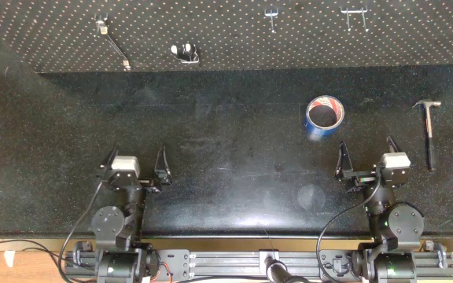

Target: Place Tools Onto Pegboard

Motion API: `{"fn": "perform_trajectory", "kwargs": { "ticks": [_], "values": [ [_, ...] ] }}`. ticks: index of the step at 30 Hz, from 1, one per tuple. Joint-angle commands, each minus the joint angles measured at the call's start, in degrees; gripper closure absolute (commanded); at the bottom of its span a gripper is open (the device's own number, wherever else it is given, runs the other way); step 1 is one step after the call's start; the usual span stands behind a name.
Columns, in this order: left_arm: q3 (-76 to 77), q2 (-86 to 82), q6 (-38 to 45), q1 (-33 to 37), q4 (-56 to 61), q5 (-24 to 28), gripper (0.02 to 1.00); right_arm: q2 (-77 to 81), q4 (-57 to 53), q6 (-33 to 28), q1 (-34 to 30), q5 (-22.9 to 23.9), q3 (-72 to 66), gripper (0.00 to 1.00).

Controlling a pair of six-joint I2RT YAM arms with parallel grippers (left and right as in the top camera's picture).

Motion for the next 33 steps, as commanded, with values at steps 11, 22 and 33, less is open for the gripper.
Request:
{"fn": "perform_trajectory", "kwargs": {
  "ticks": [11, 22, 33],
  "values": [
    [-0.04, -0.90, -0.59, 0.70, -0.57, -0.20, 0.023, -0.39, -0.20, -0.81, -0.24, 0.09, -0.20, 0.001],
    [-0.04, -0.90, -0.59, 0.70, -0.59, -0.20, 0.023, 10.25, -0.96, 16.74, 0.39, -1.03, 5.29, 0.001],
    [-0.04, -0.90, -0.59, 0.70, -0.57, -0.17, 0.023, 63.25, -23.71, 9.22, 9.86, -1.03, 45.16, 0.001]
  ]
}}
